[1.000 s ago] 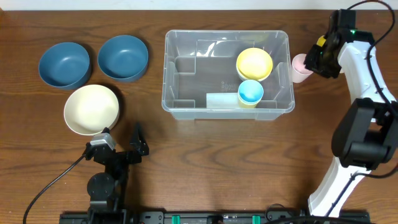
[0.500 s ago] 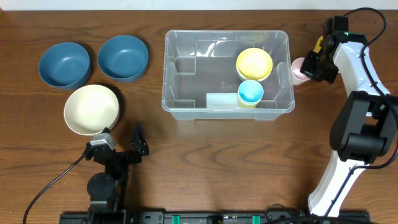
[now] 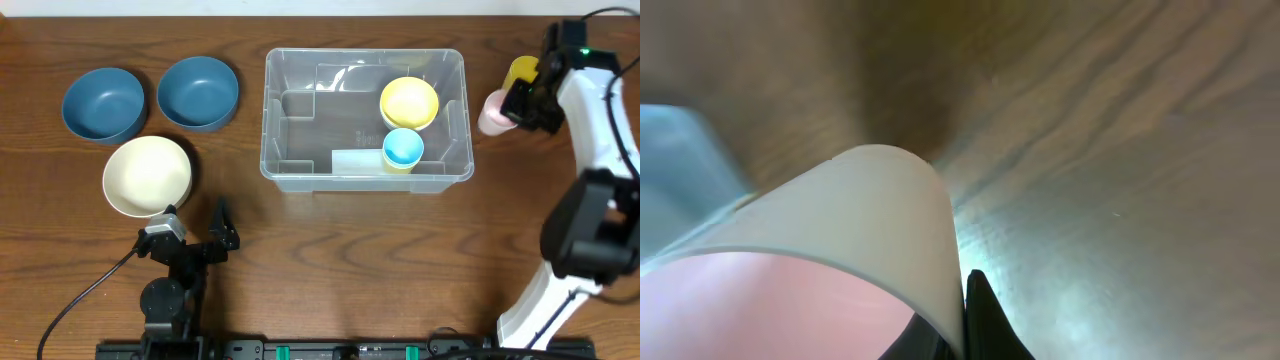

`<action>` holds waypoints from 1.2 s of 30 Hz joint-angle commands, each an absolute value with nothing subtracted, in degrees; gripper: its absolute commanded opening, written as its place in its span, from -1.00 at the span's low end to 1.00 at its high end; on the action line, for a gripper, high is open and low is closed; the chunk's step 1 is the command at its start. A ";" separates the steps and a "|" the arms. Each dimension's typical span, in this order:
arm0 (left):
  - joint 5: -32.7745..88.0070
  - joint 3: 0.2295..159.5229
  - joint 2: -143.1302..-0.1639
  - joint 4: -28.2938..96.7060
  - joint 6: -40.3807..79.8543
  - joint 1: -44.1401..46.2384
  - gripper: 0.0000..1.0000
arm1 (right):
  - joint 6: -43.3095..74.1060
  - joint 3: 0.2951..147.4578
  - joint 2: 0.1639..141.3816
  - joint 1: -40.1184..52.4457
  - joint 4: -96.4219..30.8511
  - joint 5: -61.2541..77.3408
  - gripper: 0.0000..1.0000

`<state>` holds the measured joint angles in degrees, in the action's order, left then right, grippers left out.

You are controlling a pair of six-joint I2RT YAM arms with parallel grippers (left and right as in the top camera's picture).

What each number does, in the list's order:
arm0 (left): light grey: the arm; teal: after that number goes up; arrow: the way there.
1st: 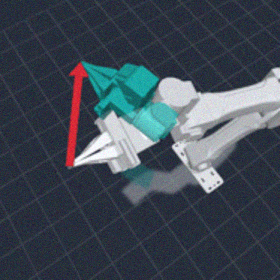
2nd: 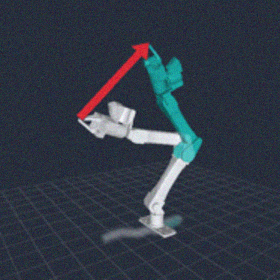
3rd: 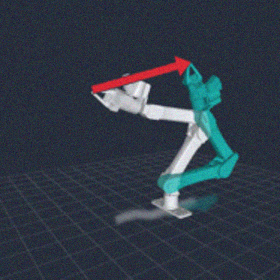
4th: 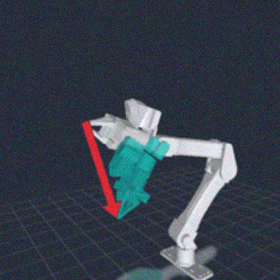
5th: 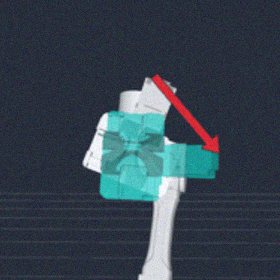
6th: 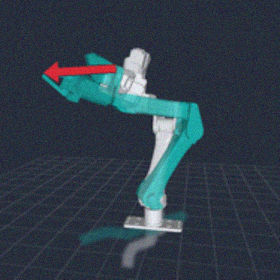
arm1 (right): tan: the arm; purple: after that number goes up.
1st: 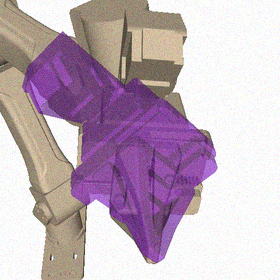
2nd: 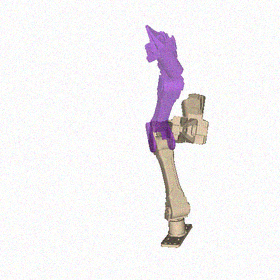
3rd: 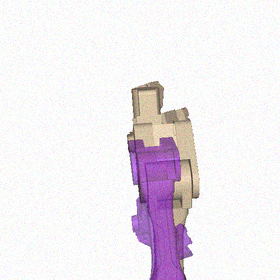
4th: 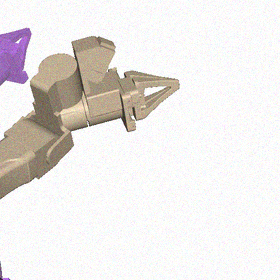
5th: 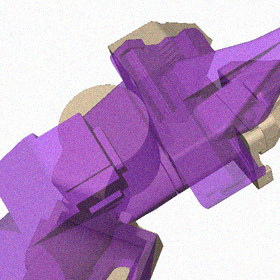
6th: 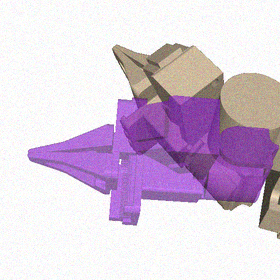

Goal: Pack container
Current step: 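Carry the pink cup and stack it into the cups in the container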

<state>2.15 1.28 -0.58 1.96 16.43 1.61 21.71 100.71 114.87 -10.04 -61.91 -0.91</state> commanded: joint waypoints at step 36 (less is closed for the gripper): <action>0.45 0.23 -0.23 4.14 15.44 1.69 0.96 | 21.47 99.53 103.44 17.72 -70.11 0.38 -0.97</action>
